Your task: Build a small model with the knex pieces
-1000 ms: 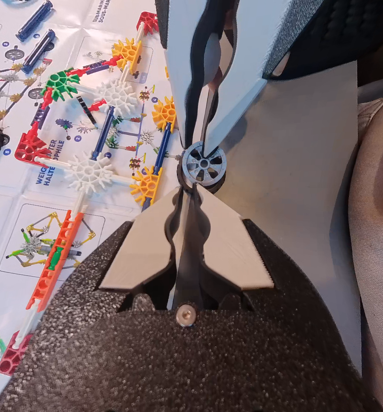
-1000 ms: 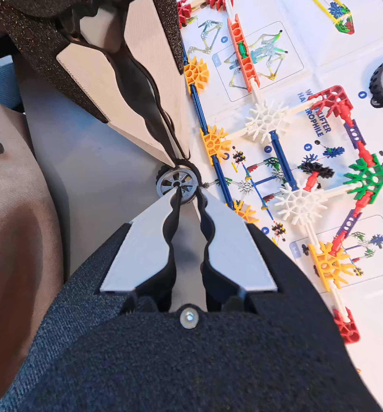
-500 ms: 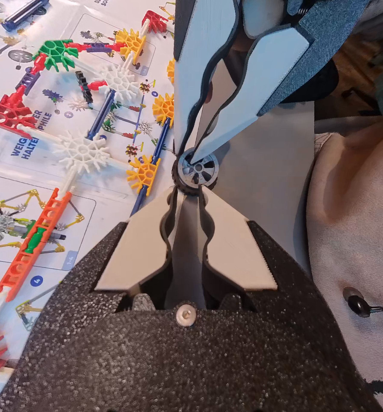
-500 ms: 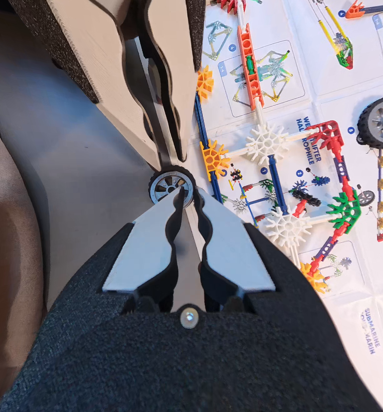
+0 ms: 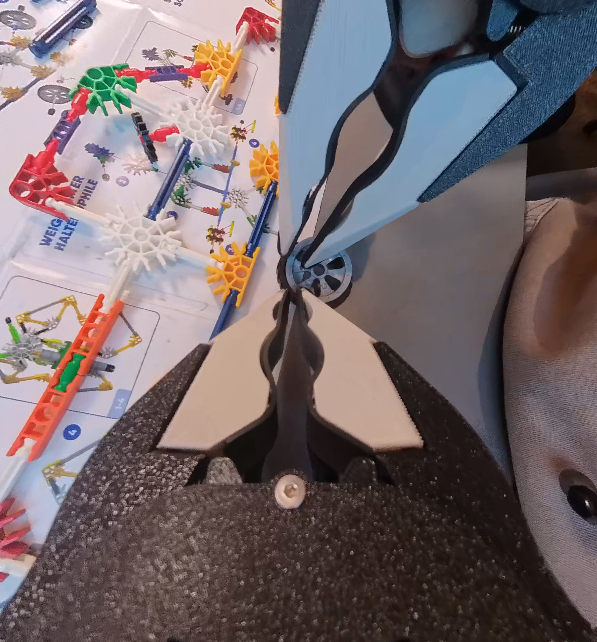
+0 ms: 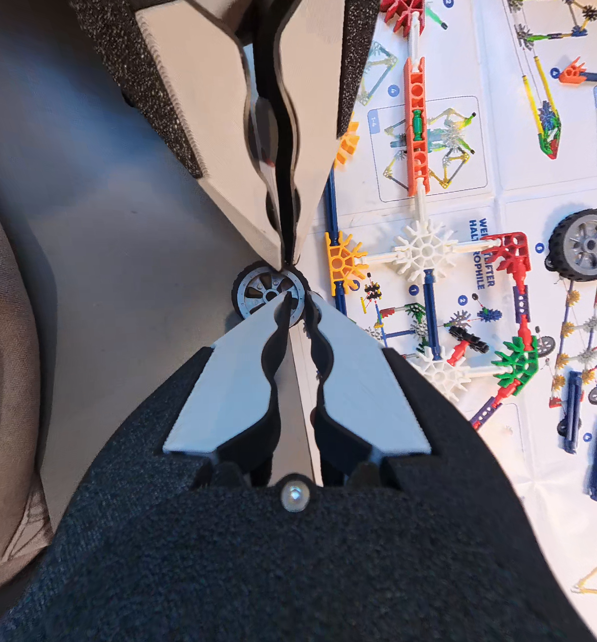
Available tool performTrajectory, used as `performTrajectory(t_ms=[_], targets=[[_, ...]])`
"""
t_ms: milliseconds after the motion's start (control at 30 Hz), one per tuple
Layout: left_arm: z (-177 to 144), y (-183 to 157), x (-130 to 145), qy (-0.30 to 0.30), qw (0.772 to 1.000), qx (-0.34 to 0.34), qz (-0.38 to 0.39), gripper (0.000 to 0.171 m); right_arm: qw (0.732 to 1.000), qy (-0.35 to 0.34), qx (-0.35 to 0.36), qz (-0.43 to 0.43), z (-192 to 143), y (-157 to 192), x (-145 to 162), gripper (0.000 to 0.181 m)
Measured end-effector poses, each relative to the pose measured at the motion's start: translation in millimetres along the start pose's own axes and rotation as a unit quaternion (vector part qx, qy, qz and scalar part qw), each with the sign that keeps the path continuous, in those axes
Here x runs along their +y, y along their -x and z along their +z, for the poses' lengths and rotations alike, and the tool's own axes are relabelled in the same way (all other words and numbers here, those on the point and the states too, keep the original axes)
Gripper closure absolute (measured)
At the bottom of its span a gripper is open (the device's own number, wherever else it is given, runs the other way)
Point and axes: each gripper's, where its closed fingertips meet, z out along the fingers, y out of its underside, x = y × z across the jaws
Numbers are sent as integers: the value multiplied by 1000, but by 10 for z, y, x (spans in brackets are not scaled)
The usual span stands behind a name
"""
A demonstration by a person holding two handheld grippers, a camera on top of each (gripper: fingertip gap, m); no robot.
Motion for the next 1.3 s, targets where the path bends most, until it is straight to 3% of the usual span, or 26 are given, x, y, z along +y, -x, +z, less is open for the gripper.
performTrajectory(t_ms=[233,500,800,967,1300], targets=[[1,5,24,18,998,-34,40,171,997,-28,-15,66,-15,-54,24,167],[-1,1,29,12,998,-36,45,171,986,10,-117,122,-43,102,73,155],[-28,-5,22,-4,1000,-14,25,171,991,60,-93,71,-23,76,83,160],[-41,2,-32,-22,999,10,-34,154,992,64,-89,68,-22,75,81,160],[55,-14,25,22,996,-40,81,158,993,33,-84,81,-25,69,71,160]])
